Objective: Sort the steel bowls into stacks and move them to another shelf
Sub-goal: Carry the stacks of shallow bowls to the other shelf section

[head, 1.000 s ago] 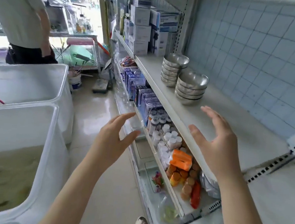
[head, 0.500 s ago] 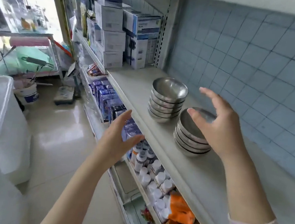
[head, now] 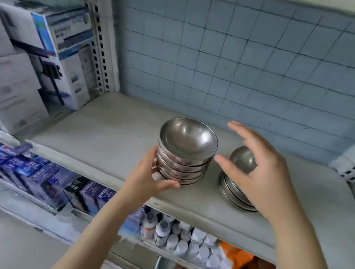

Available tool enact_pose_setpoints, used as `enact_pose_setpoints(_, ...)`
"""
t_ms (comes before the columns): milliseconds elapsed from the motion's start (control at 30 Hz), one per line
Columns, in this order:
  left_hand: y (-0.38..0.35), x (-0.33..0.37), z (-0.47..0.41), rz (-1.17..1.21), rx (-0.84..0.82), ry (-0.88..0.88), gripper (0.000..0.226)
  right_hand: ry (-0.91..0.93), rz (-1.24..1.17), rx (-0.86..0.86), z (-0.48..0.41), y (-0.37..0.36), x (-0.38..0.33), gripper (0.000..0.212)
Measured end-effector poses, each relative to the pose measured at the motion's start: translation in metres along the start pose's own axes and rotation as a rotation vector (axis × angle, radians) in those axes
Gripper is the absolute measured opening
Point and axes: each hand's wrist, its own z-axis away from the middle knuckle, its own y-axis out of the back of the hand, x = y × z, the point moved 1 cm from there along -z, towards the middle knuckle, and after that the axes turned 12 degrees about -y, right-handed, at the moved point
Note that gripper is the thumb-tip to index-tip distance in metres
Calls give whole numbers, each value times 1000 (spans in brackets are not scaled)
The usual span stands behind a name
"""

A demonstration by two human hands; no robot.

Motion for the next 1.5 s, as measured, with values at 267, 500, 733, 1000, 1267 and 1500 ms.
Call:
enact_pose_setpoints(267,35,-15,-14,51,-205,-11,98,-349,-59,-121,34,-47,-24,95)
enact_pose_setpoints(500,47,-17,-14,68,-263,-14,102,-536,-363,-203,39,-79,-18,102)
enact_pose_setpoints(733,46,-23,-11,149,-288,10,100,-579,-568,-182,41,-88,-11,85)
enact_pose_setpoints(1000,52,-4,0,195,-250,-42,92,-569,-558,-105,47,-78,-38,79)
enact_pose_setpoints(1267,65,49,27,221,-237,-153,94,-509,-529,32,79,-42,-81,81)
enact_pose_setpoints(1500,42,96,51,243,-298,-241,97,-491,-540,145,117,4,-88,83)
